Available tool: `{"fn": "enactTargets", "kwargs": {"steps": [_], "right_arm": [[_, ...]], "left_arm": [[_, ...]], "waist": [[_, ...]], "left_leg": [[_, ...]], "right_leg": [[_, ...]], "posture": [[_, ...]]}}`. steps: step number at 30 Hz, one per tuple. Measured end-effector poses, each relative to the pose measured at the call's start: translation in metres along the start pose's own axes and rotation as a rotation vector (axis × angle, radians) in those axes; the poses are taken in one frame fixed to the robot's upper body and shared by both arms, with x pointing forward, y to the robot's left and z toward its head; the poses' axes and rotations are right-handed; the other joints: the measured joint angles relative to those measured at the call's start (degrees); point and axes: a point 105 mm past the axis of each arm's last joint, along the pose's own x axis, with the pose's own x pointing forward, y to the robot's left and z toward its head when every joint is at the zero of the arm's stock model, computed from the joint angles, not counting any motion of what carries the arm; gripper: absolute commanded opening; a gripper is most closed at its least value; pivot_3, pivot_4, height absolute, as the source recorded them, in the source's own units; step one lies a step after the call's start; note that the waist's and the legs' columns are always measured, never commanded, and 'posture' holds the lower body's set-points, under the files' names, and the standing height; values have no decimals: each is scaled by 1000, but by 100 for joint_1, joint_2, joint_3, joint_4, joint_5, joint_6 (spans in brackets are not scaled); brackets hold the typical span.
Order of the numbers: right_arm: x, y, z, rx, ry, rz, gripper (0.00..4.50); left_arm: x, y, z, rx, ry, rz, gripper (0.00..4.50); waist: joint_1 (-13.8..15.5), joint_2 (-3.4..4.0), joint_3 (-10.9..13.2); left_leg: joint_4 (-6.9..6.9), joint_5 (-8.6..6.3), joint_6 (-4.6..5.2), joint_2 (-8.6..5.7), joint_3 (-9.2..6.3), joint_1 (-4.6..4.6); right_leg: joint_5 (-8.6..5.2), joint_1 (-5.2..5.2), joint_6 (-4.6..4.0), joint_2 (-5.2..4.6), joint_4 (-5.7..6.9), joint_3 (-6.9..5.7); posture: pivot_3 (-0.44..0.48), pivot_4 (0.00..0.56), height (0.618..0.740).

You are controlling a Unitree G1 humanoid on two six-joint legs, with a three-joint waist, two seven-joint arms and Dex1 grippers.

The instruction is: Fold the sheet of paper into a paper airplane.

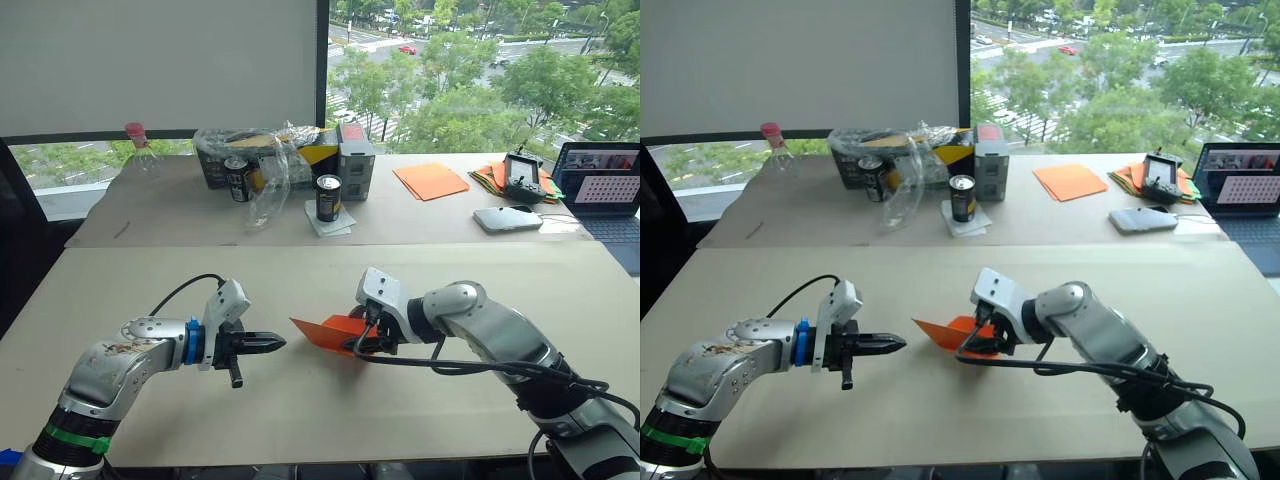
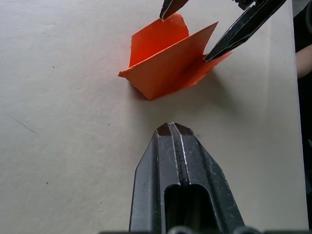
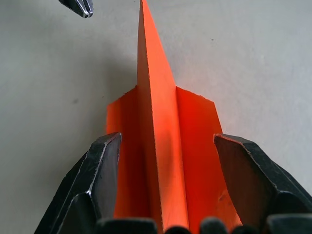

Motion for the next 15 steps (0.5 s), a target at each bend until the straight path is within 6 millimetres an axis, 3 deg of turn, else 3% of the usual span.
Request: {"fn": "enactTargets", "kwargs": {"steps": [8,13,15], "right_arm": [[3,1,4,-49,-5,-4,106],[-2,3,3,-54,-27,-20,36],[-15,-8,3,-10,-61,-70,36]], "left_arm": [[3,0,-2,4,9,0,0],[6,2,-3,13,7,1,0],[11,2,-1,14,1,-13,0]], "waist": [[-30,0,0],[-29,0,0],[0,0,0]], "left_leg": [[0,0,0,-1,-1,0],[2,1,-1,-2,0,0],[5,1,0,-4,-2,0]], "right_leg": [[0,-1,0,0,2,-1],[0,0,0,0,4,0],[0,2,0,-2,5,-1]], "posture": [[0,150,670],[0,150,670],[0,150,670]]}}
